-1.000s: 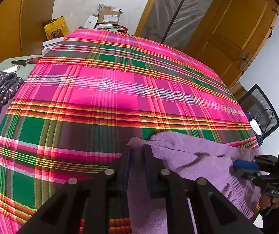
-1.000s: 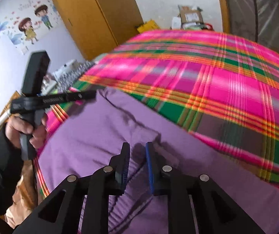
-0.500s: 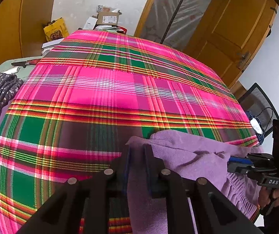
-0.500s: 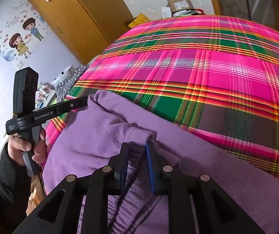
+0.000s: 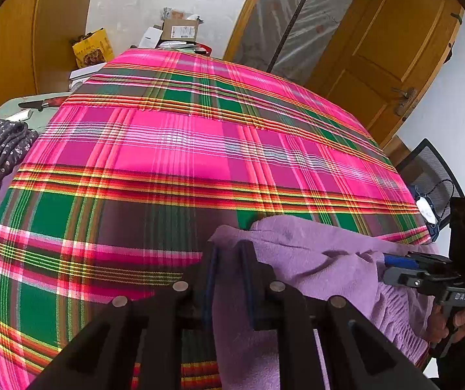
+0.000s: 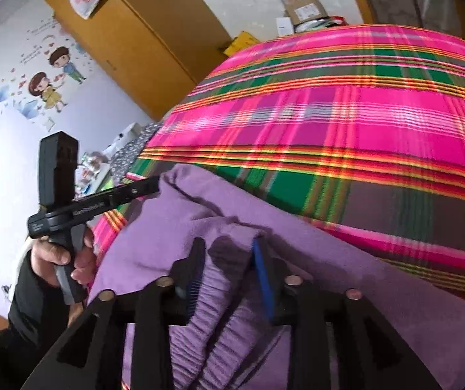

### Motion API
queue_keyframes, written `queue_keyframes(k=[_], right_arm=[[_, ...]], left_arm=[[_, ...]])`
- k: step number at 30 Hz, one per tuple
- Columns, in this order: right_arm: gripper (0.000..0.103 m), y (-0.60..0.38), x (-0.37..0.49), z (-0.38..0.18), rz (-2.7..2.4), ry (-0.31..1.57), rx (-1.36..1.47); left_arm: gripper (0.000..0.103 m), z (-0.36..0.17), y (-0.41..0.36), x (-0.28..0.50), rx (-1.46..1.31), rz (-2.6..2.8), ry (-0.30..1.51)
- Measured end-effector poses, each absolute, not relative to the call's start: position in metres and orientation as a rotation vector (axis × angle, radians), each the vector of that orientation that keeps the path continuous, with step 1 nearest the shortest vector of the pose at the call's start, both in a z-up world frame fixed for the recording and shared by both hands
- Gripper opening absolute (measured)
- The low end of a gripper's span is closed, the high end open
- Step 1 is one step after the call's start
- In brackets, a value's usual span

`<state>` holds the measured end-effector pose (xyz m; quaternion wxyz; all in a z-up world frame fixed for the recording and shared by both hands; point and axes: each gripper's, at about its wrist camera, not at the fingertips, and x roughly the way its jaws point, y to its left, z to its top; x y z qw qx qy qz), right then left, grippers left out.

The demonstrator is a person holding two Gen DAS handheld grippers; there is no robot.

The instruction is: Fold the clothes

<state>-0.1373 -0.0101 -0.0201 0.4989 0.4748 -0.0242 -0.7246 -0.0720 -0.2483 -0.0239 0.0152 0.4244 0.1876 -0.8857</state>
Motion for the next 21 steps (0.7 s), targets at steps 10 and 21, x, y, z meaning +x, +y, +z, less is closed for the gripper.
queue_keyframes(k=[10,21], right_arm=[[0.003,0.004,-0.133,-0.012,-1.818,-0.092,1.067],[0.007,0.020,-0.126,-0.017,-1.838,-0.057,1.118]], left_arm=[[0.017,-0.024,-0.246,-0.071,1.312,-2.759,0.544],[0.017,-0.020,-0.247,-0.068,1.316,-2.735,0.588]])
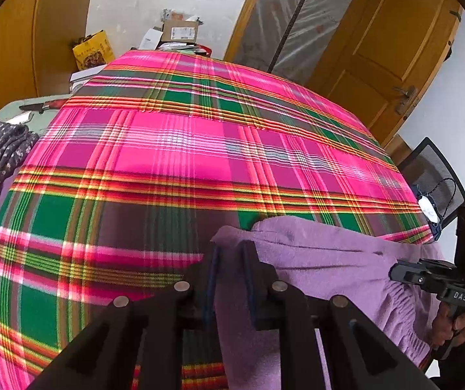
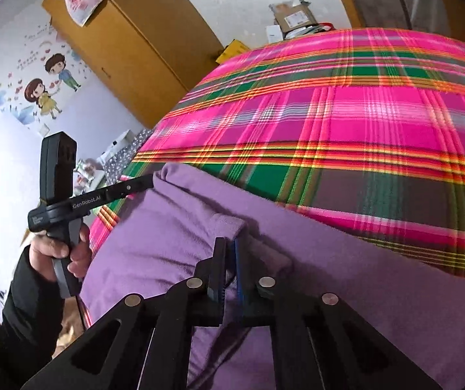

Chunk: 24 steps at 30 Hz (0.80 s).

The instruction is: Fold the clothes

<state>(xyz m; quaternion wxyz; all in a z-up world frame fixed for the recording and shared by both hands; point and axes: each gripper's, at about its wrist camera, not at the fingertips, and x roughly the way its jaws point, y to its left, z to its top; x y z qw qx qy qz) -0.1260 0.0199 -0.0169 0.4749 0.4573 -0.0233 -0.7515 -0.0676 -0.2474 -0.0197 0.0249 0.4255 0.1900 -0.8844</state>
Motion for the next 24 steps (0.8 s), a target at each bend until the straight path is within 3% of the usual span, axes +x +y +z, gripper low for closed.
queue_keyframes(k=[4,11,16,24], right_arm=[[0.015,0.037,-0.113,-0.001,-1.875,-0.028,1.049],[0.015,0.042,-0.068,0.007,-1.704,0.082,0.935],[0.015,0.039,-0.039,-0.014,-1.603,0.261,0.958],[0.015,0.052,-0.024,-0.006,-1.652,0.322,0.900]], left_arm=[[0.017,-0.003,-0.238,-0.036,1.239,-2.768,0.573],[0.017,0.004,-0.194,0.030,1.222,-2.874,0.552],[0.017,-0.023,-0.184,0.046,1.308,-2.803,0.494],[0.017,-0.014,-0.165,0.067,1.237,-2.850,0.492]])
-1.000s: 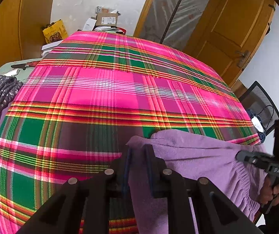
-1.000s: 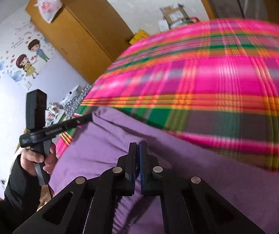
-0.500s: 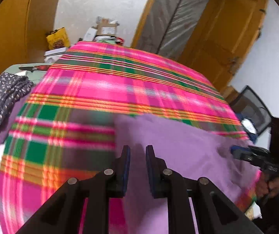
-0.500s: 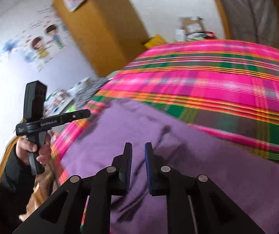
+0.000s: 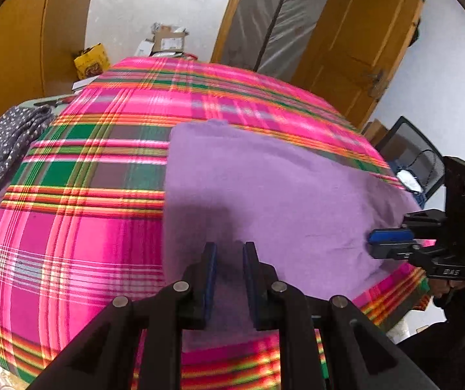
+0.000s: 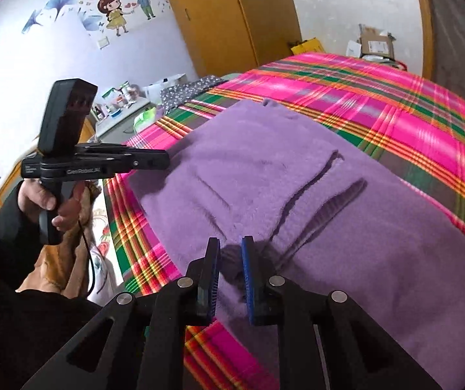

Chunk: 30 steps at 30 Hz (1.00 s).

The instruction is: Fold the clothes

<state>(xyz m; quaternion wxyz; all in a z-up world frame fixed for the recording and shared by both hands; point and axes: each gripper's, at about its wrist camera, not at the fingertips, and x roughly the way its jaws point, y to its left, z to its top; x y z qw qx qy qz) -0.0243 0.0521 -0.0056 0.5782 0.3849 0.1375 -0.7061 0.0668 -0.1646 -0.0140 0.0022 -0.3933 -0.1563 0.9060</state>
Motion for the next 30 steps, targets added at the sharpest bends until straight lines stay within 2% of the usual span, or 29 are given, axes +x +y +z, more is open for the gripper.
queue_keyframes(k=[9,13,14,18,24,26,30], right_arm=[[0.017,0.059,-0.028,-0.002,-1.705,0.249,0.921],[0.028,0.047,-0.044,0.006,-1.768,0.202,0.905],[0.029,0.042,-0.045,0.008,-1.779,0.203,0.898],[0.029,0.016,-0.053,0.012,-1.818,0.237,0.857],[0.028,-0.012,-0.079,-0.003,-1.849,0.265,0.957],[0.022,-0.009,-0.090,-0.007,-1.867,0.207,1.004],[0.022,0.005,-0.084,0.005,-1.889,0.160,0.937]], left_arm=[[0.017,-0.018,-0.140,0.073,-1.262,2.822,-0.445],[0.017,-0.010,-0.134,0.067,-1.215,2.841,-0.445],[0.017,-0.010,-0.132,0.068,-1.205,2.835,-0.456],[0.017,-0.019,-0.119,0.060,-1.225,2.776,-0.446],[0.017,-0.025,-0.116,0.067,-1.213,2.753,-0.467],[0.017,-0.021,-0.117,0.068,-1.204,2.763,-0.466],[0.017,-0.011,-0.122,0.065,-1.172,2.812,-0.461]])
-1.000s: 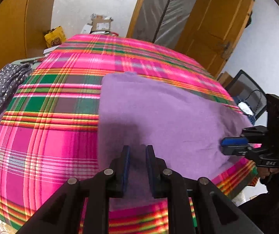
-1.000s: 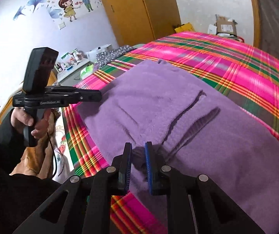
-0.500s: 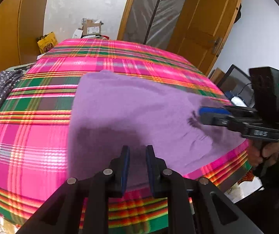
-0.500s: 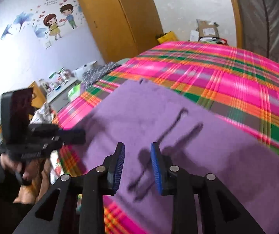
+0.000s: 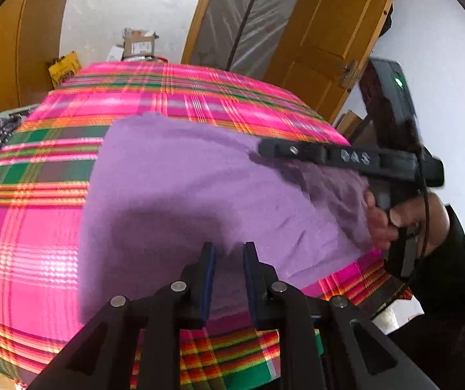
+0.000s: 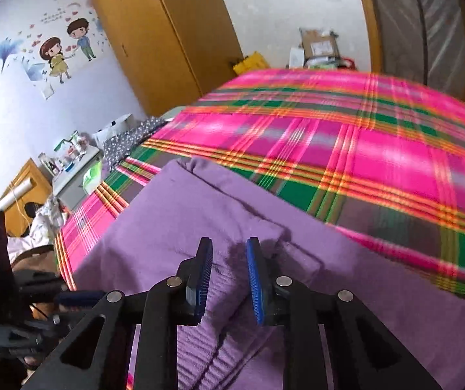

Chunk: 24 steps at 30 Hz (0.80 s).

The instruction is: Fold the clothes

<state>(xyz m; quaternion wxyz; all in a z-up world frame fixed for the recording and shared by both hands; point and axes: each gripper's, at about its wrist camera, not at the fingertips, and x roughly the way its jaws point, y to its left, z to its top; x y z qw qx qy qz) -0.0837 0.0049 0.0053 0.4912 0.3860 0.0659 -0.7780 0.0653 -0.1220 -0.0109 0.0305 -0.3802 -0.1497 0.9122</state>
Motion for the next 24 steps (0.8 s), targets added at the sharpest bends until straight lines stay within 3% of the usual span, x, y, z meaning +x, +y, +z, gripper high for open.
queue_keyframes(k=[9,24], right_arm=[[0.022,0.024,-0.046,-0.009,-1.839,0.262,0.892],[0.017,0.062,-0.023,-0.004,-1.833,0.249,0.842]], left_arm=[[0.017,-0.023,-0.140,0.040,-1.254,2.879,-0.562],[0.017,-0.009,-0.108,0.037,-1.185,2.817,-0.480]])
